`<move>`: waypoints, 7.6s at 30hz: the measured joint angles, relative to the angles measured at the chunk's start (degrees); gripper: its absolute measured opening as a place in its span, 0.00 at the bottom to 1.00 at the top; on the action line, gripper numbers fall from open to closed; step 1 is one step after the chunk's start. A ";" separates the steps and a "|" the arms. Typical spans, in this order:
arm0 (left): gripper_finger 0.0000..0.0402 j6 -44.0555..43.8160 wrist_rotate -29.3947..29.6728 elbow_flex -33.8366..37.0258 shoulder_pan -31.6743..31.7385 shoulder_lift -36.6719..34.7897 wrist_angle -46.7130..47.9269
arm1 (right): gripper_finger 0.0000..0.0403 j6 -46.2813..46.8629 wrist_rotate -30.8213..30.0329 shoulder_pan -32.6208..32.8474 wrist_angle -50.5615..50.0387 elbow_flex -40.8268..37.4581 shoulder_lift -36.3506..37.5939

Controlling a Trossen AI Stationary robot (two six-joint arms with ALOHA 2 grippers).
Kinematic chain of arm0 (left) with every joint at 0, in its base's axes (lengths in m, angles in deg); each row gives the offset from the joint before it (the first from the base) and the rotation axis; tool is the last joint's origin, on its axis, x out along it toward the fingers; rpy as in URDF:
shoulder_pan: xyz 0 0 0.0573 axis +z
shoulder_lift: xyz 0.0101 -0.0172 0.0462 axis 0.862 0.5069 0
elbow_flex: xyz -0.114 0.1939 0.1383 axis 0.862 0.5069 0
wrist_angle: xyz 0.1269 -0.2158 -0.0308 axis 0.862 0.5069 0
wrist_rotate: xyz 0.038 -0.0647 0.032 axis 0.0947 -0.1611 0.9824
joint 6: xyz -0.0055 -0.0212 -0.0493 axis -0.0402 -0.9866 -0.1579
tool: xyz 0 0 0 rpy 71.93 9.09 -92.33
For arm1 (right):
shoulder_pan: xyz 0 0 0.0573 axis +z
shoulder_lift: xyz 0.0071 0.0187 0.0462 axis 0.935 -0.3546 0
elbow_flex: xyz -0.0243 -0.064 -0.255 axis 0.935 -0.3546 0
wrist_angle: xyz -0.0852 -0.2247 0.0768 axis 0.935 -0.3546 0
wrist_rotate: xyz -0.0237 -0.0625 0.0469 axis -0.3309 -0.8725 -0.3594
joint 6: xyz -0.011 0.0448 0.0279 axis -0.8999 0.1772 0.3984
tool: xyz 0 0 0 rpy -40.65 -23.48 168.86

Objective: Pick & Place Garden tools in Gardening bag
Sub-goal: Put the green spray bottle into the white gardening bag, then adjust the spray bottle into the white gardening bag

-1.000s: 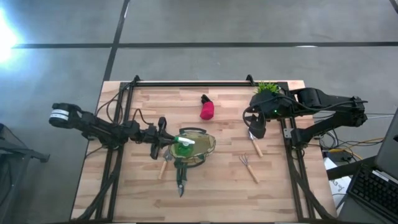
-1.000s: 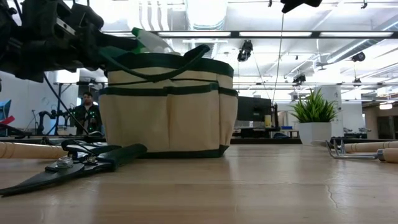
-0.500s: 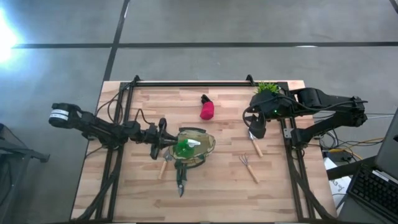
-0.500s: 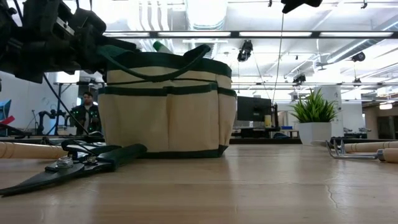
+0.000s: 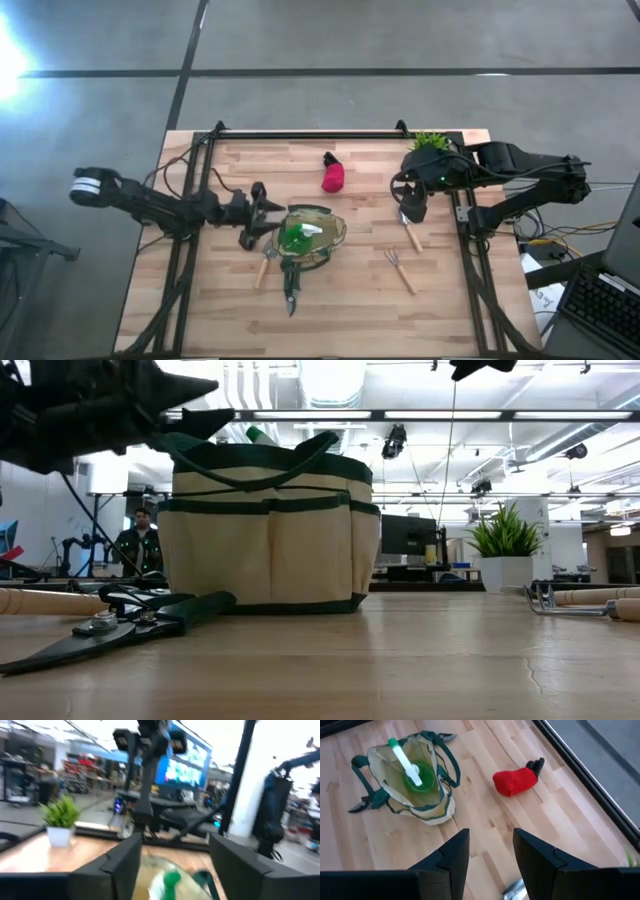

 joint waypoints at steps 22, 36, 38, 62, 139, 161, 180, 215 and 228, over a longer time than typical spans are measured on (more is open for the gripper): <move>0.73 0.20 18.25 -1.70 3.32 -19.12 34.90 | 0.27 -13.33 14.09 0.00 45.77 -20.10 -15.54; 0.73 -8.22 18.61 -1.64 3.47 -30.53 60.29 | 0.17 -18.53 16.96 0.13 36.82 -6.96 -29.08; 0.73 -8.96 18.51 -1.66 3.47 -31.31 61.88 | 0.16 -19.11 17.04 0.13 36.13 -6.37 -29.84; 0.73 -8.76 16.60 -1.66 3.42 -31.45 61.81 | 0.02 -18.00 17.08 -0.04 38.64 -7.15 -35.49; 0.73 -1.86 -4.74 -3.61 3.36 -21.27 69.29 | 0.38 -21.22 16.55 -0.07 44.83 -5.27 -32.74; 0.73 3.15 -8.52 -13.31 3.36 2.62 55.06 | 0.36 -21.16 16.44 0.00 38.38 -5.30 -29.34; 0.73 5.25 -8.56 -27.51 3.38 20.80 54.97 | 0.40 -13.27 14.55 3.51 29.37 -8.93 -20.96; 0.73 5.16 -8.54 -27.71 3.38 18.54 56.67 | 0.09 -17.01 12.39 3.65 38.66 -11.06 -23.08; 0.73 5.14 -8.71 -27.69 3.38 18.47 56.66 | 0.09 -18.38 14.05 3.61 31.04 -2.19 -24.82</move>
